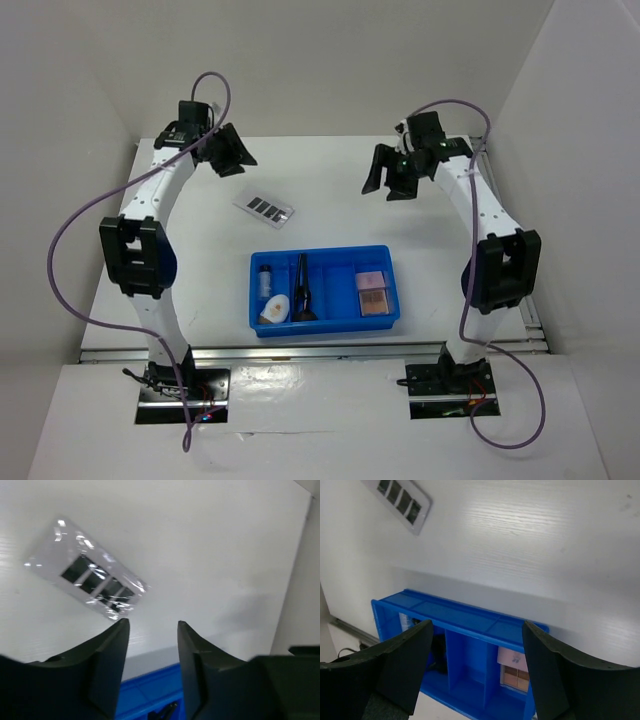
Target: Organize the makeup
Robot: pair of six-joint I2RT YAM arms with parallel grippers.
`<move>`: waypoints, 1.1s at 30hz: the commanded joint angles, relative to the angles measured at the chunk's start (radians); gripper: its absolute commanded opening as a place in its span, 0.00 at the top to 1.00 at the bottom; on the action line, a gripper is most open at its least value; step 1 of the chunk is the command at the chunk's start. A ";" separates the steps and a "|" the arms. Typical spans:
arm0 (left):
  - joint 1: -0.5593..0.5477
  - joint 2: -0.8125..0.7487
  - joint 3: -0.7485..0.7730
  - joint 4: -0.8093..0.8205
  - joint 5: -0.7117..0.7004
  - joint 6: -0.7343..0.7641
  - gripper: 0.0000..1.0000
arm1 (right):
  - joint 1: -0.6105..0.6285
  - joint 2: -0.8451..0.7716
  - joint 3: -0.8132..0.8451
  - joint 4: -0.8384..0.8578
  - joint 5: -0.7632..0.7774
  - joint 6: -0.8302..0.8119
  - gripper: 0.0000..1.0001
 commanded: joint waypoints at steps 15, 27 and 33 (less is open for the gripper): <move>0.093 0.342 0.089 0.014 -0.021 -0.059 0.96 | 0.158 0.721 0.738 0.126 -0.362 -0.022 0.23; 0.111 0.419 0.121 0.013 -0.052 -0.068 0.97 | 0.211 0.829 0.697 0.252 -0.359 0.041 0.24; 0.111 0.367 0.043 0.054 -0.087 -0.047 0.99 | 0.211 0.829 0.658 0.261 -0.330 0.041 0.24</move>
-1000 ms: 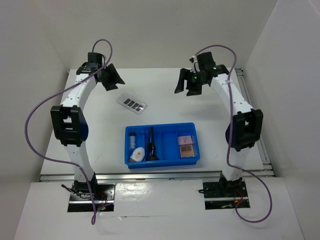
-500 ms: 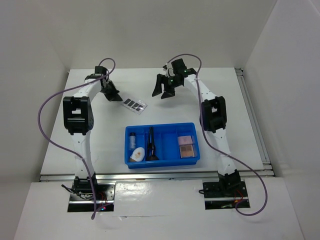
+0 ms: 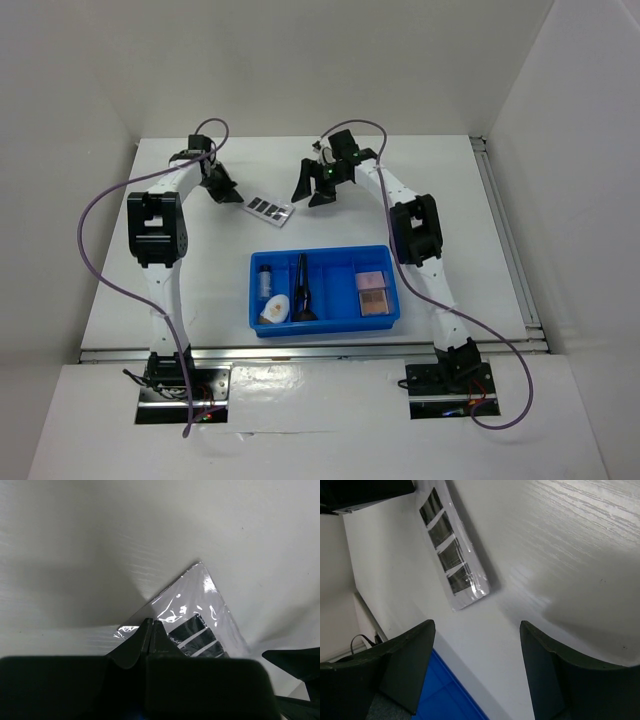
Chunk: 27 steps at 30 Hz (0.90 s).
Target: Organize the makeup
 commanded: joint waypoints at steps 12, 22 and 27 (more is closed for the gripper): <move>0.015 0.018 -0.020 0.013 -0.012 0.028 1.00 | 0.002 -0.035 -0.100 0.058 0.017 -0.002 0.24; -0.015 0.072 0.034 -0.036 0.053 0.095 1.00 | 0.011 0.011 -0.100 0.123 -0.029 0.069 0.24; -0.015 0.111 0.068 -0.045 0.123 0.106 1.00 | 0.011 0.051 -0.062 0.132 -0.029 0.087 0.24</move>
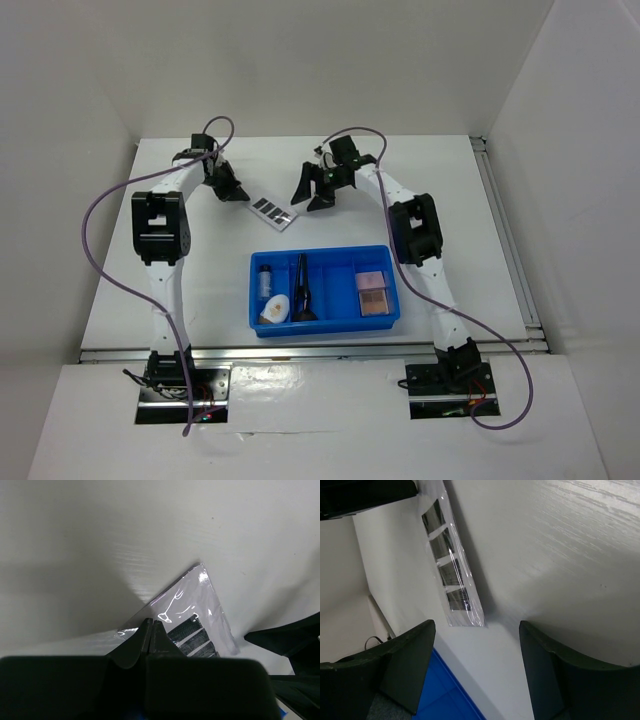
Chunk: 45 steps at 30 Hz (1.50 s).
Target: Organize the makeup
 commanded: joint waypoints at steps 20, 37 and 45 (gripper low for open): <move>-0.007 0.082 0.011 -0.047 0.051 0.052 1.00 | 0.062 -0.023 -0.189 0.141 -0.193 0.087 0.34; -0.007 0.051 -0.009 -0.047 0.051 0.061 1.00 | 0.062 0.000 -0.114 0.253 -0.170 0.202 1.00; -0.007 -0.072 0.084 -0.055 0.109 0.092 0.42 | -0.001 -0.040 0.150 0.201 -0.081 0.237 1.00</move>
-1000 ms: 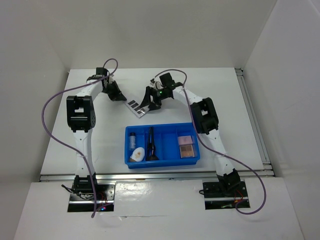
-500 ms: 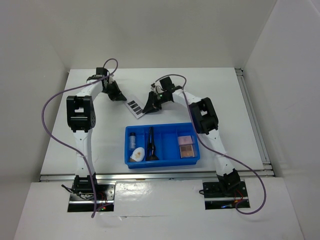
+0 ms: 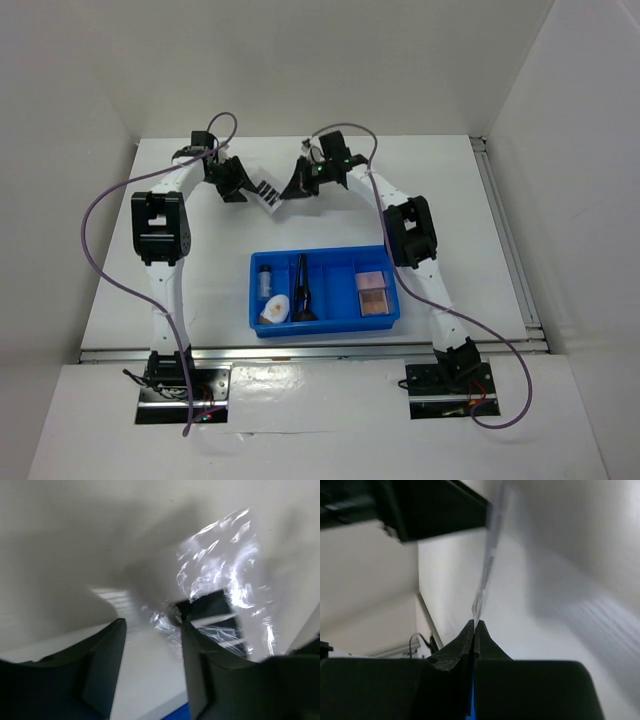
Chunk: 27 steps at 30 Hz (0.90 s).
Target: Organize the makeup
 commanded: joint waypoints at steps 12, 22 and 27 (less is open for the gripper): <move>0.022 -0.352 0.060 -0.047 0.077 0.017 0.13 | -0.086 -0.561 -0.287 0.148 0.271 -0.007 1.00; 0.023 -0.665 -0.241 -0.046 0.087 0.015 0.14 | 0.013 -1.274 -0.867 -0.061 0.642 0.054 1.00; 0.023 -0.821 -0.396 -0.055 0.044 -0.015 0.16 | 0.131 -1.506 -0.989 -0.262 0.778 0.238 1.00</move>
